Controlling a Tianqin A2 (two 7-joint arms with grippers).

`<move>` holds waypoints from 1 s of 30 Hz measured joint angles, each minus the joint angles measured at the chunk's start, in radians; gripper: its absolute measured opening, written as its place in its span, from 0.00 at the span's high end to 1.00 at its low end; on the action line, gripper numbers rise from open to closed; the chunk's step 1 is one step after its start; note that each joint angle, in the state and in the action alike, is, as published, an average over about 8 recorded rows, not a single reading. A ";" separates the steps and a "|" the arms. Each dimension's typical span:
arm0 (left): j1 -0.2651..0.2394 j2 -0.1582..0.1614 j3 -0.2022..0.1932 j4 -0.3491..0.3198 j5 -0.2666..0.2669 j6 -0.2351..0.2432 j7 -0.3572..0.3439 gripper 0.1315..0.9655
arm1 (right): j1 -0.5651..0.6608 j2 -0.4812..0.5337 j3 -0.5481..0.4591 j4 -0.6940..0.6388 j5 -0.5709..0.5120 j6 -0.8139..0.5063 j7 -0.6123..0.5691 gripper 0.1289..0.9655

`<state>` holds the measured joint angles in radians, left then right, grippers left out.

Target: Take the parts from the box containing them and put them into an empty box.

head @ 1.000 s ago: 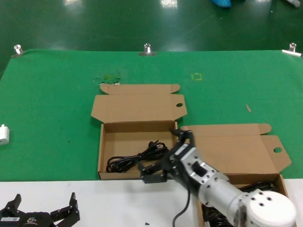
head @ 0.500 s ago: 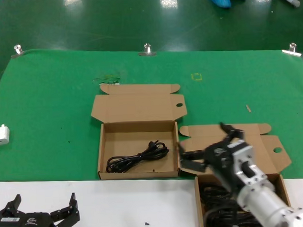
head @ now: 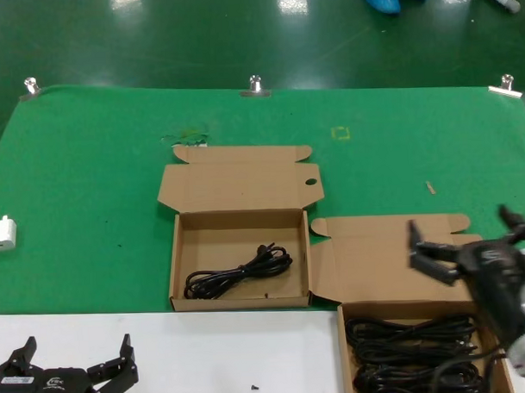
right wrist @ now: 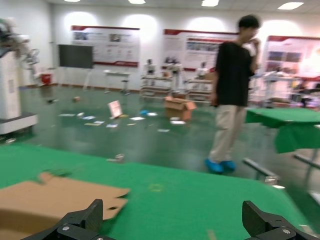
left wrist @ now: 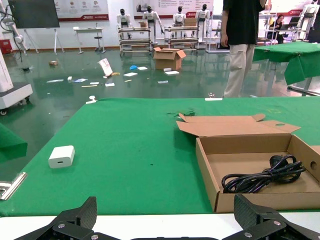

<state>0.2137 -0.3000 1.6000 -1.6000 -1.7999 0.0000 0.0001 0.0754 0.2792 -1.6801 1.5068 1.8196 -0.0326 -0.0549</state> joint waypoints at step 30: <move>0.000 0.000 0.000 0.000 0.000 0.000 0.000 0.00 | -0.039 0.011 0.041 0.048 -0.010 0.017 0.029 0.00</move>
<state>0.2140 -0.3000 1.6000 -1.6000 -1.8000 0.0000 -0.0001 0.0365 0.2899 -1.6387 1.5550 1.8094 -0.0156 -0.0263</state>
